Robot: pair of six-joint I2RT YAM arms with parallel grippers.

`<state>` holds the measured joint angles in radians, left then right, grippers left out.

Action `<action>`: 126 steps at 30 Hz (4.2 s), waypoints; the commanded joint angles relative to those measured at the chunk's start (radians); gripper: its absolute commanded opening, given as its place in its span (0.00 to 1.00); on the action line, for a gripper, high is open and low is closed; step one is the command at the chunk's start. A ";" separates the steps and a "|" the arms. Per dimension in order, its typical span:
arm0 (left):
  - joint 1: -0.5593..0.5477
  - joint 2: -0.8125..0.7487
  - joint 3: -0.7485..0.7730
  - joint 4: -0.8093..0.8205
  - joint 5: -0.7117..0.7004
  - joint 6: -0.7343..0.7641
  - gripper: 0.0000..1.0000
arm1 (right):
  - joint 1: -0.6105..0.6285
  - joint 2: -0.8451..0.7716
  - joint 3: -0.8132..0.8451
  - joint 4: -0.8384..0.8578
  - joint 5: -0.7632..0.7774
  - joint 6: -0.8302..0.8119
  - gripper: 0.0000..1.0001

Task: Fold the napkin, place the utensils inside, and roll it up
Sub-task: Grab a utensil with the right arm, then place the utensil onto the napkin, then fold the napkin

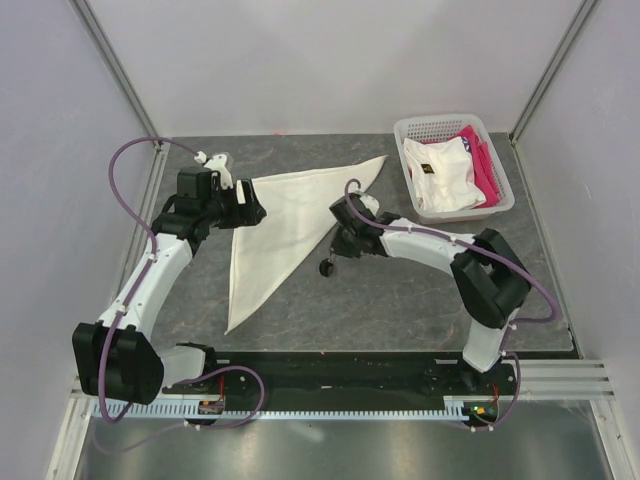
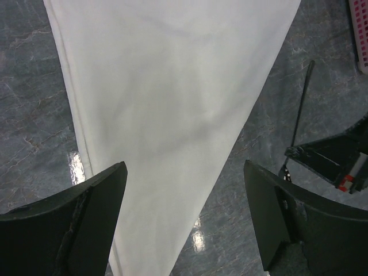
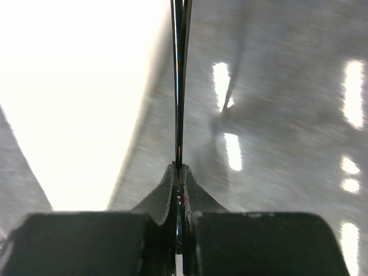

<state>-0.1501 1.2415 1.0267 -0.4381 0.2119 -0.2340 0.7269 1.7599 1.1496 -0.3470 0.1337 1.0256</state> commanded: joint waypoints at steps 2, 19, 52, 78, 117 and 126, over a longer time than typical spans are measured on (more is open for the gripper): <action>-0.003 -0.034 -0.005 0.032 -0.012 -0.008 0.89 | 0.052 0.139 0.209 0.078 0.092 0.047 0.00; -0.003 -0.030 -0.010 0.039 0.003 -0.018 0.89 | 0.055 0.406 0.489 0.092 0.178 0.160 0.00; -0.003 -0.043 -0.016 0.041 0.015 -0.021 0.89 | 0.059 0.483 0.550 0.022 0.230 0.266 0.25; -0.005 -0.050 -0.027 0.055 0.052 -0.014 0.89 | -0.060 0.322 0.374 0.336 -0.040 -0.105 0.52; -0.005 -0.031 -0.031 0.067 0.055 -0.024 0.89 | -0.041 0.386 0.167 0.255 -0.010 0.020 0.56; -0.003 -0.043 -0.031 0.065 0.047 -0.019 0.89 | 0.092 0.335 0.029 0.307 0.020 0.172 0.56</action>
<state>-0.1528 1.2221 0.9905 -0.4084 0.2638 -0.2348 0.7525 2.0647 1.2701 0.0780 0.1650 1.1164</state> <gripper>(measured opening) 0.895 0.554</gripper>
